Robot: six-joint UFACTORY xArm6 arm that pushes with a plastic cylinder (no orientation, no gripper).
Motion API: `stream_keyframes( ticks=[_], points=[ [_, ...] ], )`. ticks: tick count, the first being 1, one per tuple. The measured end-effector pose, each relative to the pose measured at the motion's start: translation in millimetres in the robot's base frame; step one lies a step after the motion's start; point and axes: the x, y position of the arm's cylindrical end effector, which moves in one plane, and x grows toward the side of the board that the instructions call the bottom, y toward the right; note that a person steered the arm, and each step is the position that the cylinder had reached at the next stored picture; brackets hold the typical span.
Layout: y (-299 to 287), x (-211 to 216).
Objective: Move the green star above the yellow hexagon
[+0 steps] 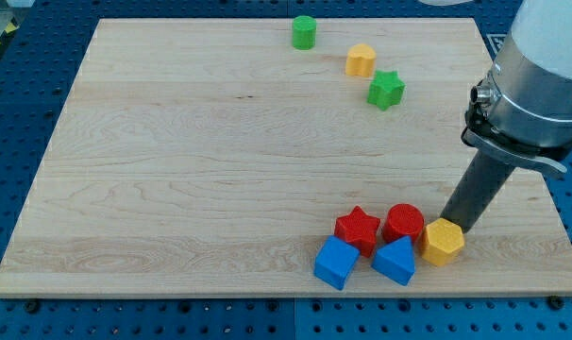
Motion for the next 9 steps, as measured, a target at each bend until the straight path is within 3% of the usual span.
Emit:
stream_keyframes(
  ticks=[1, 3, 5, 6, 7, 8, 9],
  points=[
    [1.8, -11.3],
    [55.1, -138.1],
    [16.8, -227.2],
    [-17.9, -242.2],
    [-37.0, -221.1],
    [-39.8, -170.5],
    [-39.9, -163.5]
  ],
)
